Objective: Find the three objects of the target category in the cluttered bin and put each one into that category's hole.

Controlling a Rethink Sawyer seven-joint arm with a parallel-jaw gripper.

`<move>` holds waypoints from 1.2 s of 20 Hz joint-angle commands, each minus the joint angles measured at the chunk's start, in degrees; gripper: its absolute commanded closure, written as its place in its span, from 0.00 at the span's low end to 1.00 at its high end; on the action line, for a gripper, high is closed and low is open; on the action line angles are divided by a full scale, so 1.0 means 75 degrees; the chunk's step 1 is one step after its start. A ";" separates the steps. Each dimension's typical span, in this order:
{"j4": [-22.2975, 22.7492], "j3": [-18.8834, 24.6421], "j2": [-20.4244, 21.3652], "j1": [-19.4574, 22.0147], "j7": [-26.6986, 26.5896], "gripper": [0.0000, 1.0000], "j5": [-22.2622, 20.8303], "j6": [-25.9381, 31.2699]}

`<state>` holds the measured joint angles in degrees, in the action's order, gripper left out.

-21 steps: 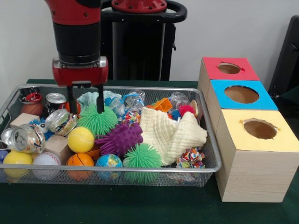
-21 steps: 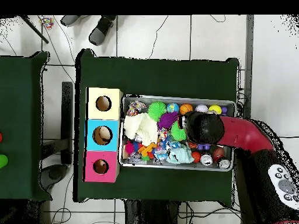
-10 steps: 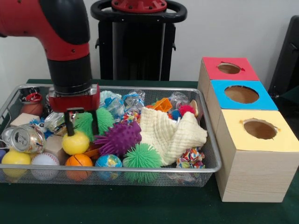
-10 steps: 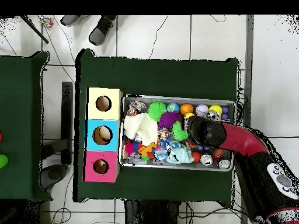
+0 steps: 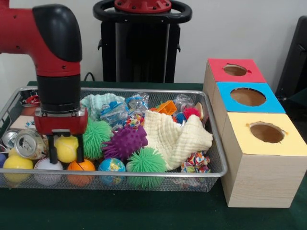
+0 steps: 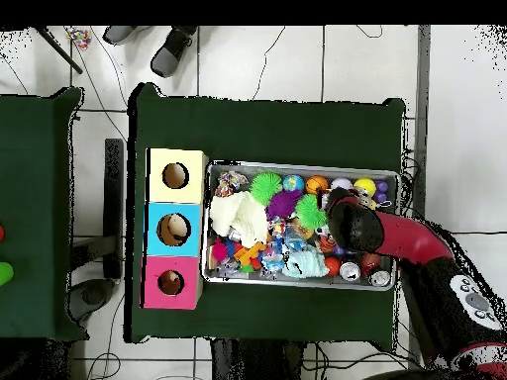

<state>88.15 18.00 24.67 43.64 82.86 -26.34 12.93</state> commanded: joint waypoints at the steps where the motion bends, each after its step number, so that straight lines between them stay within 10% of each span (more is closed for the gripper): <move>1: 0.0514 -0.1420 -0.1107 -0.0692 0.0941 0.00 -0.1172 -0.0837; 6: 0.0795 -0.2220 -0.1452 -0.1238 0.1458 0.00 -0.0929 -0.1717; 18: 0.1462 -0.1729 -0.1915 -0.0205 0.0537 0.00 -0.1199 -0.2029; 24: 0.1457 -0.1870 -0.2310 0.0167 -0.0018 0.00 -0.1309 -0.1017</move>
<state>93.11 8.90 23.39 39.76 82.88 -30.25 -11.84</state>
